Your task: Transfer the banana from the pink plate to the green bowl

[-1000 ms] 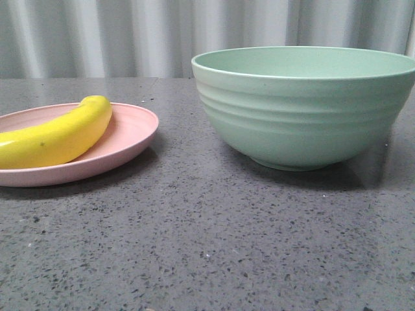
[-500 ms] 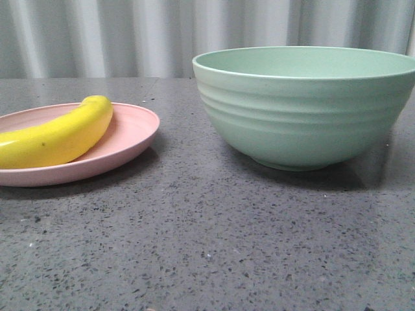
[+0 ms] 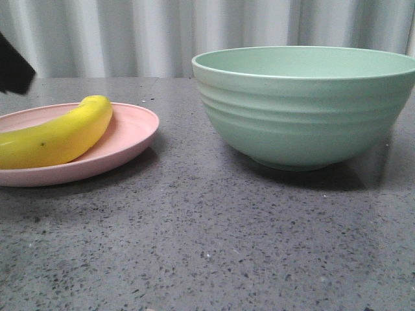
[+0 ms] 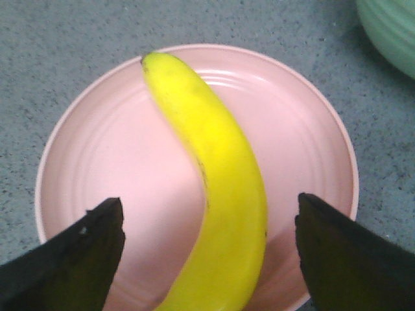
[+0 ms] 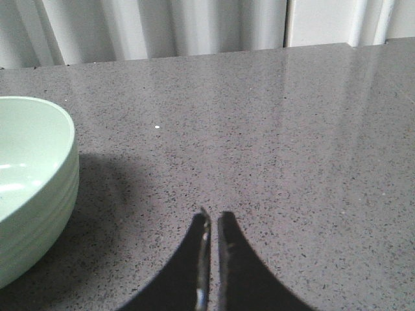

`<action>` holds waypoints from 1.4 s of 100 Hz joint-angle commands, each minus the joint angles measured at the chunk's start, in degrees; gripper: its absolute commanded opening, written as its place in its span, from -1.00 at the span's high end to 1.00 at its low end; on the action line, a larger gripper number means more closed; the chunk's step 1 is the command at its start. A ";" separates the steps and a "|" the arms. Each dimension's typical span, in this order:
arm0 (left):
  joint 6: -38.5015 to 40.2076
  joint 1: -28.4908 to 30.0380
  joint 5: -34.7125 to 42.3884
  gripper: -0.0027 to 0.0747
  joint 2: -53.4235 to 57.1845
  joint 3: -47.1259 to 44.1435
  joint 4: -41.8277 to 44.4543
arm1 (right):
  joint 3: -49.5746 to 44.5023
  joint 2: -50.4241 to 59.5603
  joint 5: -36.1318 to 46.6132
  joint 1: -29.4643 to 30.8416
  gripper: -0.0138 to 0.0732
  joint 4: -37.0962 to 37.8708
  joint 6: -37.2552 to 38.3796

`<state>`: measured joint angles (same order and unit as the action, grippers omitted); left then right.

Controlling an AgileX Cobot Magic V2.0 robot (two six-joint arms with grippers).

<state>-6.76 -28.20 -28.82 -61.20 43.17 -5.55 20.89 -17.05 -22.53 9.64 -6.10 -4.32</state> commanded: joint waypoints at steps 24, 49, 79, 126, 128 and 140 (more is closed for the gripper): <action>-0.30 -0.68 0.63 -0.25 -9.64 3.81 -0.46 | 2.12 -0.97 4.80 0.36 0.83 -0.10 -0.09; -0.30 -0.68 1.24 -0.18 -12.51 3.81 -0.46 | 2.12 -0.97 4.80 0.36 0.83 -0.10 -0.09; -0.30 -0.68 2.64 0.63 -12.51 3.81 -0.46 | 2.12 -0.97 4.55 0.03 0.83 -0.10 -0.09; -0.30 -4.27 0.62 0.98 -9.86 10.90 -0.68 | 9.59 -4.92 -8.79 -5.85 0.82 -0.94 -0.09; -0.30 -5.05 0.62 0.98 -9.35 11.44 -0.68 | 10.53 -5.69 -9.69 -6.20 0.80 -1.33 -0.09; -0.30 -10.53 0.62 0.98 -6.37 14.13 -0.68 | 16.54 -11.41 -15.14 -8.74 0.46 -5.33 -0.09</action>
<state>-7.15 -35.52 -31.13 -71.19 53.82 -5.55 32.17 -24.49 -37.88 2.31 -8.55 -4.32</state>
